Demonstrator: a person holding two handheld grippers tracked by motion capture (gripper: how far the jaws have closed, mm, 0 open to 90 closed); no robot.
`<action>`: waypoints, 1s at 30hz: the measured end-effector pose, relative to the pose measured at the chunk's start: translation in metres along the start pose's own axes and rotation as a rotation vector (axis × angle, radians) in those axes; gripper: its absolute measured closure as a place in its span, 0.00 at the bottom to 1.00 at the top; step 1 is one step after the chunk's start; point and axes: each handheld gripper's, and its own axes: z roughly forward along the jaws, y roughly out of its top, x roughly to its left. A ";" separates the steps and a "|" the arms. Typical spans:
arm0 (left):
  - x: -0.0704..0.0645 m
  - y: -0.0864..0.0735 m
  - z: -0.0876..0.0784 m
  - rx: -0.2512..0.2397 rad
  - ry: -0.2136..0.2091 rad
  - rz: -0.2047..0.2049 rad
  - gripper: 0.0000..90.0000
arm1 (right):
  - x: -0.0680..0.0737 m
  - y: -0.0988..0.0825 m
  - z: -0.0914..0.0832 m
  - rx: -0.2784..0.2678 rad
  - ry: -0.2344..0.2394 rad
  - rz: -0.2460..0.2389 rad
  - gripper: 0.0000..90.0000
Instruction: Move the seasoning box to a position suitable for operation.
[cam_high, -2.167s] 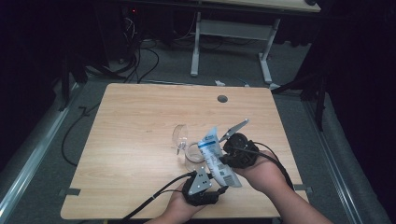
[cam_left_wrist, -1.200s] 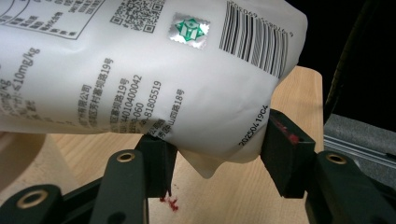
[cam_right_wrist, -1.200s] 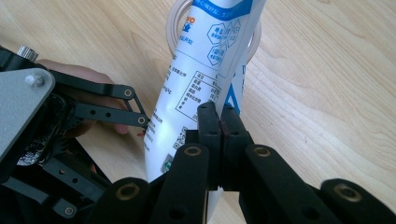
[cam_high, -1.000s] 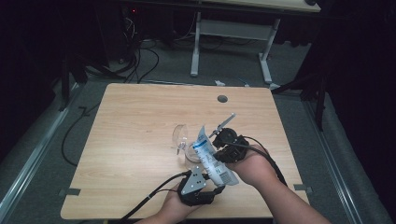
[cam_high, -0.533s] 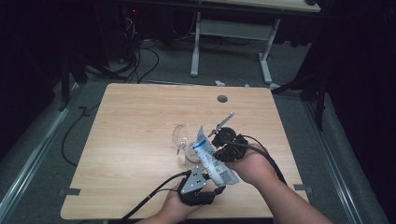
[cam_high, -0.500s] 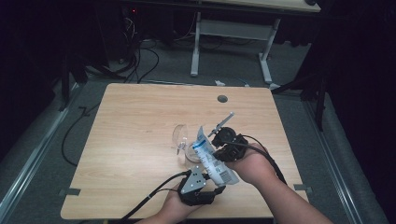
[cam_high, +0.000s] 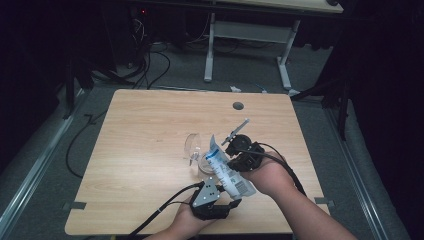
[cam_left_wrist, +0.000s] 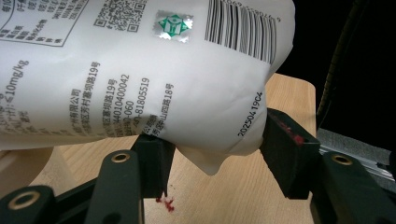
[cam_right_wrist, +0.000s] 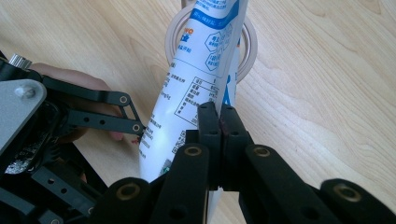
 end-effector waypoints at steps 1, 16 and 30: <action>0.000 0.000 0.000 -0.001 0.001 0.001 0.52 | 0.000 0.000 0.000 -0.001 -0.001 0.000 1.00; 0.000 -0.001 0.001 -0.006 0.003 0.017 0.55 | -0.001 0.002 0.001 0.002 0.001 0.002 1.00; 0.000 0.001 0.004 -0.012 0.007 0.020 0.56 | -0.003 0.005 0.001 0.005 0.011 0.017 1.00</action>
